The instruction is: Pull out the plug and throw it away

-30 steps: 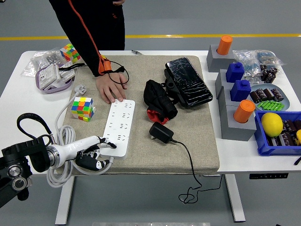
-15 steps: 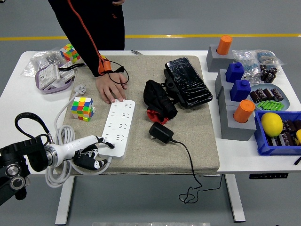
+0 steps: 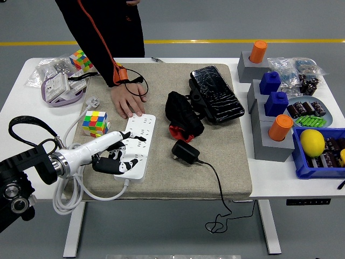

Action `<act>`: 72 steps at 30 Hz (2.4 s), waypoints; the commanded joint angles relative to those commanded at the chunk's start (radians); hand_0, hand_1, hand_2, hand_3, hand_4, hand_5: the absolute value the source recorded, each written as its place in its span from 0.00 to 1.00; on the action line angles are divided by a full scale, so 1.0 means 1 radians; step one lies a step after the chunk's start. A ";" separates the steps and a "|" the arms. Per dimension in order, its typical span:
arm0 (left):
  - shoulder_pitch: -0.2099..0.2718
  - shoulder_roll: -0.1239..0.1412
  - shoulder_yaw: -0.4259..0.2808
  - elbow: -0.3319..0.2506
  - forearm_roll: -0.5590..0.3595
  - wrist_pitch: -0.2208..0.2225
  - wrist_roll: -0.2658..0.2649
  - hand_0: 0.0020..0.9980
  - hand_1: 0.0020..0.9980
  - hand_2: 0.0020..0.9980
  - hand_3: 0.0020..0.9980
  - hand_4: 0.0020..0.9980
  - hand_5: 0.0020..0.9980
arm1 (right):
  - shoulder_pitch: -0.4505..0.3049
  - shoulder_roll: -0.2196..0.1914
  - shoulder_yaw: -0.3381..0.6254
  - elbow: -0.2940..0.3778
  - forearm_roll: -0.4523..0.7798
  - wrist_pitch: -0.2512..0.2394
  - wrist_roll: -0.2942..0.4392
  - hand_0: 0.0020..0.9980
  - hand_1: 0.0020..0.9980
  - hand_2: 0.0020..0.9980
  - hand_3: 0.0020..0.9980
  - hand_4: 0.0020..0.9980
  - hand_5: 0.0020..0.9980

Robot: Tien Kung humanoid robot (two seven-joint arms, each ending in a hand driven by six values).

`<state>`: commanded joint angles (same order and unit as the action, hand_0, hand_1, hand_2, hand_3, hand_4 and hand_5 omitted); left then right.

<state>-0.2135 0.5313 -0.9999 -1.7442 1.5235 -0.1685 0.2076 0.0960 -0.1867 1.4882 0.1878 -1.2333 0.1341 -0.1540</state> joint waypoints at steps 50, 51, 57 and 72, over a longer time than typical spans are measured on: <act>0.036 -0.104 -0.269 0.161 0.110 0.034 -0.061 0.88 0.92 0.89 0.87 1.00 0.76 | 0.009 -0.004 -0.016 0.002 0.012 0.001 0.000 0.64 0.68 0.68 0.60 1.00 0.47; 0.037 -0.105 -0.270 0.161 0.111 0.033 -0.060 0.88 0.92 0.89 0.87 1.00 0.76 | 0.010 -0.004 -0.018 0.002 0.012 0.001 0.000 0.64 0.68 0.68 0.60 1.00 0.47; 0.035 -0.108 -0.274 0.161 0.112 0.031 -0.059 0.88 0.92 0.89 0.87 1.00 0.76 | 0.010 -0.006 -0.021 0.002 0.015 0.001 0.000 0.64 0.68 0.68 0.60 1.00 0.47; 0.041 -0.113 -0.289 0.160 0.115 0.028 -0.060 0.87 0.91 0.89 0.87 1.00 0.77 | 0.006 -0.005 -0.016 0.002 0.012 0.002 0.001 0.63 0.68 0.68 0.60 1.00 0.47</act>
<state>-0.1722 0.4184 -1.2894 -1.5842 1.6381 -0.1405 0.1478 0.1018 -0.1912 1.4720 0.1900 -1.2213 0.1366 -0.1533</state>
